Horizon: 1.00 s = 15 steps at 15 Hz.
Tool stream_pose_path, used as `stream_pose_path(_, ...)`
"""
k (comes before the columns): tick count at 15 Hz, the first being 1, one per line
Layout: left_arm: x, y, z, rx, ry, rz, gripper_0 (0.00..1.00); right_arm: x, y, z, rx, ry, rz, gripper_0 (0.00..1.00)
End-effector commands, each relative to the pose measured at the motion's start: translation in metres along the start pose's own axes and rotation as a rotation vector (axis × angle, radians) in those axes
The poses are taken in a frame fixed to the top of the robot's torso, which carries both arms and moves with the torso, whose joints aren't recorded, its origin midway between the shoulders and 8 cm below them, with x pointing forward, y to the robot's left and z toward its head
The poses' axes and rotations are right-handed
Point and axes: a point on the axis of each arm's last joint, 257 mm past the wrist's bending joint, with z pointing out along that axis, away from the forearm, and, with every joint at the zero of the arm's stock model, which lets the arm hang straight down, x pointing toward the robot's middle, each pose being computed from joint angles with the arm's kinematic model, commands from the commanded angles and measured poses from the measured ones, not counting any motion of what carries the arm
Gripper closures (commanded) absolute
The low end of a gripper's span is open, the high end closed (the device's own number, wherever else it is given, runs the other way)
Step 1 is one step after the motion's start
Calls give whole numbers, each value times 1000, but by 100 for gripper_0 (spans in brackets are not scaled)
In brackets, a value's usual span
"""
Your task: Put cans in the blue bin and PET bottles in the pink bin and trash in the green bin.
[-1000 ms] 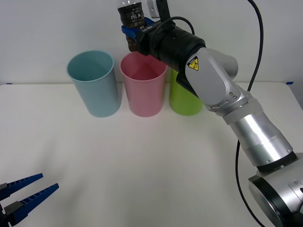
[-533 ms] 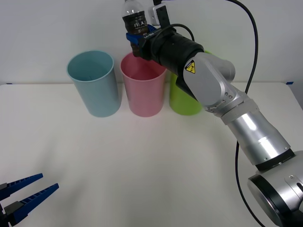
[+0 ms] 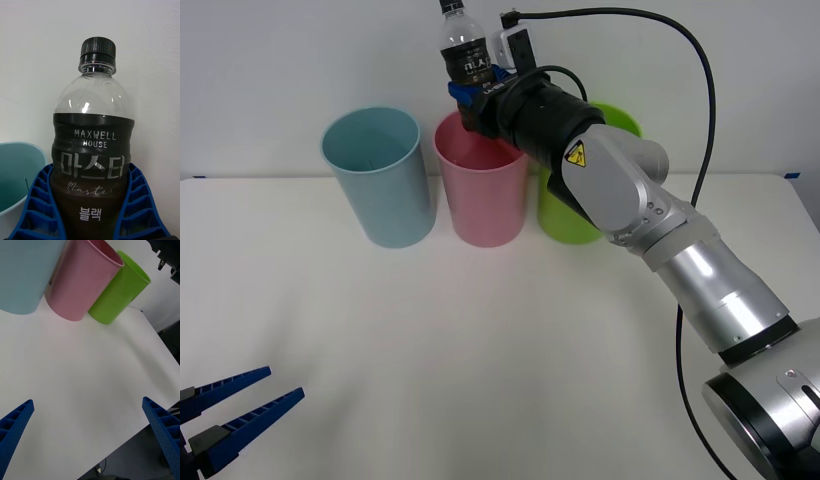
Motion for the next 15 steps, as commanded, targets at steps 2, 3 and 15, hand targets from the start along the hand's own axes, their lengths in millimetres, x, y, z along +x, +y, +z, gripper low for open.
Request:
stream_pose_path(2,0,0,0,0,0,0,0,6,-1,-1,3,9,-6,100)
stream_pose_path(3,0,0,0,0,0,0,0,6,-1,-1,2,10,-7,100)
stream_pose_path(15,0,0,0,0,0,0,0,3,-11,-2,33,-16,-37,0)
